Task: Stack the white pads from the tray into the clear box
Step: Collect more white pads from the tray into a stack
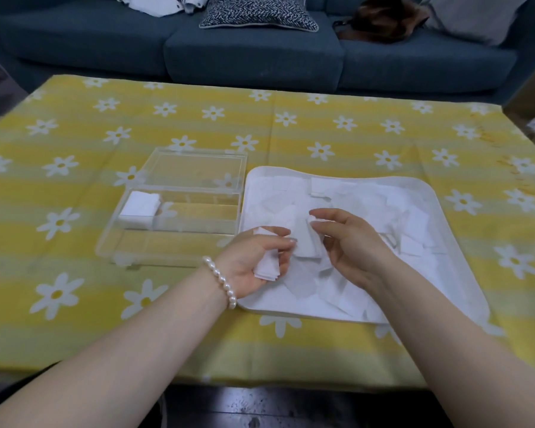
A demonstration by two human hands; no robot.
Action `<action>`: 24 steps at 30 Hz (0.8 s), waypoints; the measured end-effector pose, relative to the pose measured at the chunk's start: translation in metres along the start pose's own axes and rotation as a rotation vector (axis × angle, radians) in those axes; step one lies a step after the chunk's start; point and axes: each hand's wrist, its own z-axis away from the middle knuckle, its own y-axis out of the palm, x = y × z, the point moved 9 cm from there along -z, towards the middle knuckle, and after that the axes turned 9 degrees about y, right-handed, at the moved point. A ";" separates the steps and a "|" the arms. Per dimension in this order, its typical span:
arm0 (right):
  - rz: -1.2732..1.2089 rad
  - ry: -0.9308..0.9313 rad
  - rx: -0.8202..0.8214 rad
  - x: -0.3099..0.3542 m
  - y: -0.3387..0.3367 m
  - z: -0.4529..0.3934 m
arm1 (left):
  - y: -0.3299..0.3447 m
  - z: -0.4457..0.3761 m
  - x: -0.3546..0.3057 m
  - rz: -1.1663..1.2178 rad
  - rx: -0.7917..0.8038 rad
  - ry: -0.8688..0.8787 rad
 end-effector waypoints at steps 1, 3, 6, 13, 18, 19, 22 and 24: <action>0.023 -0.012 -0.015 0.000 -0.001 0.000 | -0.001 0.000 0.000 -0.023 -0.015 0.029; 0.040 -0.030 -0.016 0.000 0.001 0.003 | -0.002 0.001 -0.003 -0.050 -0.048 0.086; 0.018 -0.017 0.024 -0.001 0.007 0.005 | -0.006 0.000 -0.009 -0.069 -0.101 0.161; 0.379 -0.198 -0.097 0.014 0.006 0.016 | -0.004 -0.001 -0.015 0.071 -0.083 0.177; 0.564 -0.501 -0.309 0.041 0.000 0.031 | -0.010 -0.004 -0.026 0.128 -0.118 0.212; 0.616 -0.589 -0.346 0.047 0.000 0.036 | -0.014 -0.005 -0.030 0.135 -0.137 0.232; 0.821 -0.952 -0.479 0.064 0.009 0.063 | -0.019 -0.007 -0.042 0.175 -0.144 0.275; 0.952 -1.187 -0.565 0.067 0.016 0.077 | -0.016 -0.005 -0.044 0.186 -0.104 0.270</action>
